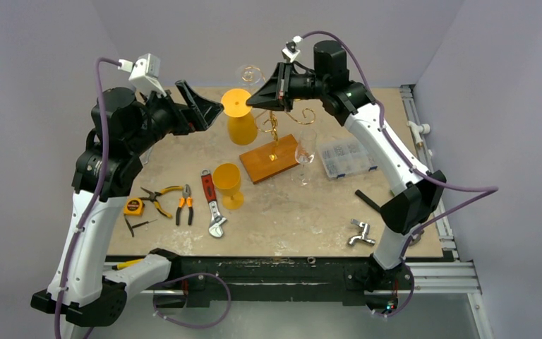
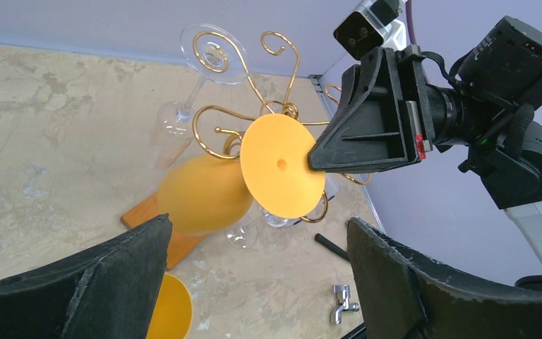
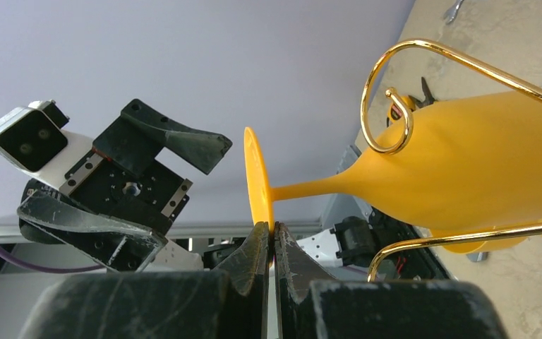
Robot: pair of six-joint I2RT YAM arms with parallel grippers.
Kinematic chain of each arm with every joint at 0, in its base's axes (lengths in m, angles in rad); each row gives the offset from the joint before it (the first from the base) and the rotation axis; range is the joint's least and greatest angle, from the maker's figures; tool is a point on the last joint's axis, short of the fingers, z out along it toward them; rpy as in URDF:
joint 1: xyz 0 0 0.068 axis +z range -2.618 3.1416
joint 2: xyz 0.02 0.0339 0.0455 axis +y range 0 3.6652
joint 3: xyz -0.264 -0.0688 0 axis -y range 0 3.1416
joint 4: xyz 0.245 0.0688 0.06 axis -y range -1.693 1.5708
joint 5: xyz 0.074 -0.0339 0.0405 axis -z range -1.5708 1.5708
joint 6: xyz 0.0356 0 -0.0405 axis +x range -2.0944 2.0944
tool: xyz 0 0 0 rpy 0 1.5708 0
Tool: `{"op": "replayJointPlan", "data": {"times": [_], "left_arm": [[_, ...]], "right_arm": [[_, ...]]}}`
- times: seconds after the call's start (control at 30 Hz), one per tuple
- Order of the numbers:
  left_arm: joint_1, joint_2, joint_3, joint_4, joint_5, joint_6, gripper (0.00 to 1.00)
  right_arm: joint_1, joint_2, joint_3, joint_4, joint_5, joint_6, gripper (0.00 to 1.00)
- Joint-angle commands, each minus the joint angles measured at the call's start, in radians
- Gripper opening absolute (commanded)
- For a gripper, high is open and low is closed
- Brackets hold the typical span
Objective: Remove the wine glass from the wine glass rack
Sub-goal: Pick up the wine glass from the wine rack, then place the wine glass at the center of the board.
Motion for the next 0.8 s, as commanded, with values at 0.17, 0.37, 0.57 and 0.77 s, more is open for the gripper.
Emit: {"op": "replayJointPlan", "data": {"times": [0.17, 0.37, 0.57, 0.77], "left_arm": [[0.009, 0.000, 0.054, -0.020, 0.076, -0.023, 0.83], [0.009, -0.011, 0.039, -0.042, 0.159, -0.023, 0.78], [0.009, -0.029, 0.015, -0.016, 0.200, -0.054, 0.70], [0.010, -0.050, 0.015, -0.030, 0.203, -0.071, 0.58]], "right_arm": [[0.021, -0.018, 0.053, 0.079, -0.079, 0.000, 0.00], [0.045, -0.021, 0.070, 0.102, -0.107, -0.001, 0.00], [0.084, -0.024, 0.078, 0.097, -0.118, -0.022, 0.00], [0.102, -0.037, 0.080, 0.086, -0.112, -0.037, 0.00]]}}
